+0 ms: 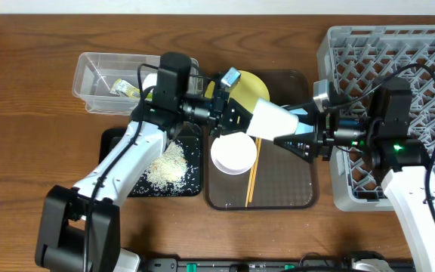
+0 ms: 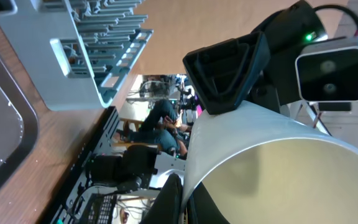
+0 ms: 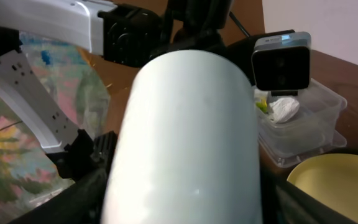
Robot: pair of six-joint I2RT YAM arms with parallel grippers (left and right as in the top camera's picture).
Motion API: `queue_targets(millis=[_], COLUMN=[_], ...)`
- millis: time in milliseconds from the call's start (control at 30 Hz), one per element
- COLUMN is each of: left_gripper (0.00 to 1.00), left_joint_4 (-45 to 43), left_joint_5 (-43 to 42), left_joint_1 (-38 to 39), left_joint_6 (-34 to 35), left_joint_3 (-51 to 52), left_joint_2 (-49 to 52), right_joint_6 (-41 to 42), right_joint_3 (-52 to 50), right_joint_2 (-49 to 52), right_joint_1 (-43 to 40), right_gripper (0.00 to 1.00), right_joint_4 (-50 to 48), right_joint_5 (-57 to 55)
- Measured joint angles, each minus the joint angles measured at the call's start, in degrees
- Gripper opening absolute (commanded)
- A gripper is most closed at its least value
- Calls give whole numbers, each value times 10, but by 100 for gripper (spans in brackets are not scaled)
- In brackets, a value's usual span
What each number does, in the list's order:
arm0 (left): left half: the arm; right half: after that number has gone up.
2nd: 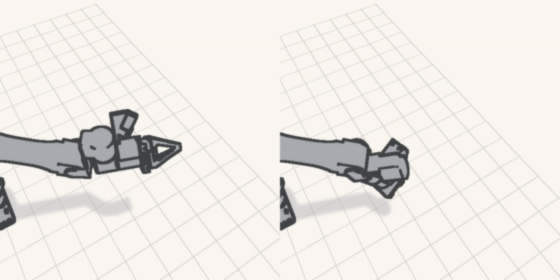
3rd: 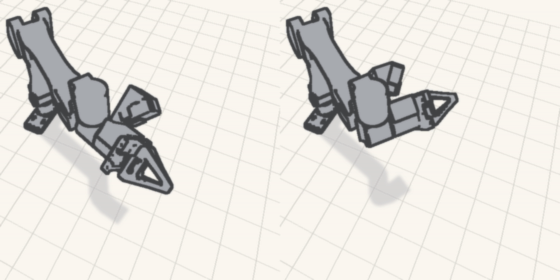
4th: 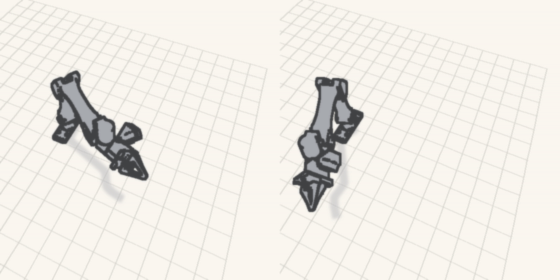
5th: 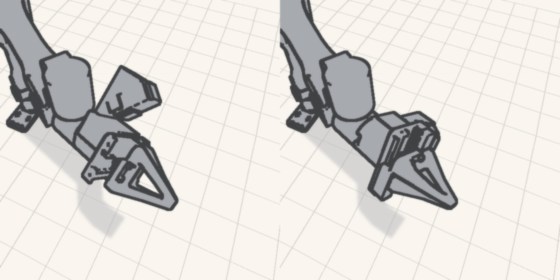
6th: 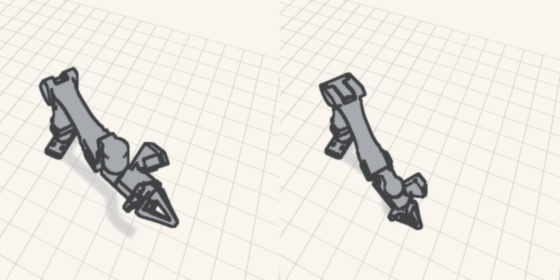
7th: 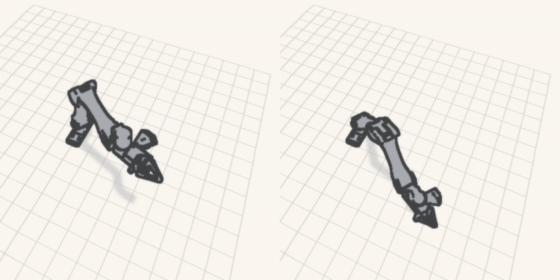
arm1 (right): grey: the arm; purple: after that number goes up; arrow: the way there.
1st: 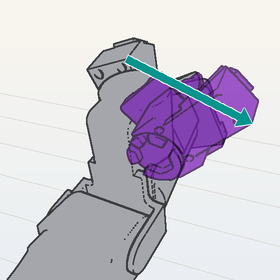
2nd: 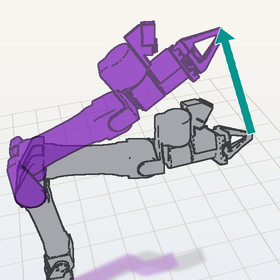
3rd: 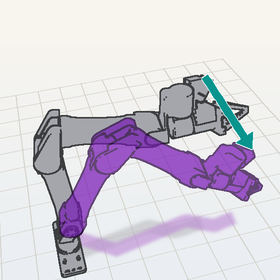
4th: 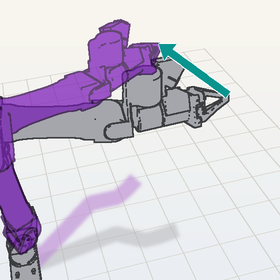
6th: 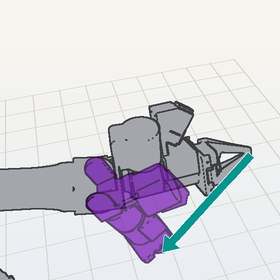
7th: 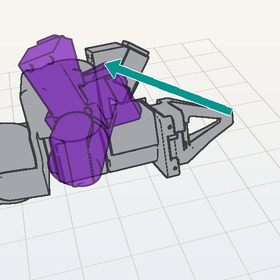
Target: Sort waste into correct bins and load items into the dishwasher rack
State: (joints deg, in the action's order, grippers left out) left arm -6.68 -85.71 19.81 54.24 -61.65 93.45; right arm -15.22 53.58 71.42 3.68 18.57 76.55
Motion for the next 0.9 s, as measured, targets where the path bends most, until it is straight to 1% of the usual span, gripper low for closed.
queue_targets(millis=[67,200,233,300,333,367,400,433,467,500,533,633,733,833,900], left_gripper=[6,6,9,23,27,34,40,44,51,54,54,55,56,57,58], left_joint_4=[0,0,0,0,-1,0,2,11,26,46,71,148,228,303,346], left_joint_5=[1,3,5,10,14,20,28,40,54,77,102,195,306,406,467], left_joint_1=[3,1,1,1,1,2,2,2,1,0,-2,-9,-17,-33,-48], left_joint_6=[0,0,0,-8,-16,-32,-51,-73,-95,-121,-143,-209,-274,-322,-348], left_joint_3=[0,0,0,0,0,0,0,0,0,0,0,0,0,0,1], left_joint_2=[0,0,0,0,0,0,0,0,0,0,0,0,0,-7,-25], right_joint_6=[-2,2,2,4,8,12,19,23,30,34,42,57,71,85,92], right_joint_3=[0,0,0,0,0,0,0,0,0,0,0,0,2,19,50], right_joint_2=[0,0,0,0,0,0,0,0,0,0,0,0,-7,-20,-26], right_joint_1=[0,0,0,0,1,2,2,3,3,3,3,1,-8,-24,-37], right_gripper=[56,53,52,52,53,52,49,47,47,45,43,42,35,21,8], right_joint_4=[0,0,1,2,5,9,14,17,24,32,39,53,93,175,248], right_joint_5=[-1,-8,-10,-18,-29,-39,-60,-72,-94,-111,-133,-193,-255,-339,-414])
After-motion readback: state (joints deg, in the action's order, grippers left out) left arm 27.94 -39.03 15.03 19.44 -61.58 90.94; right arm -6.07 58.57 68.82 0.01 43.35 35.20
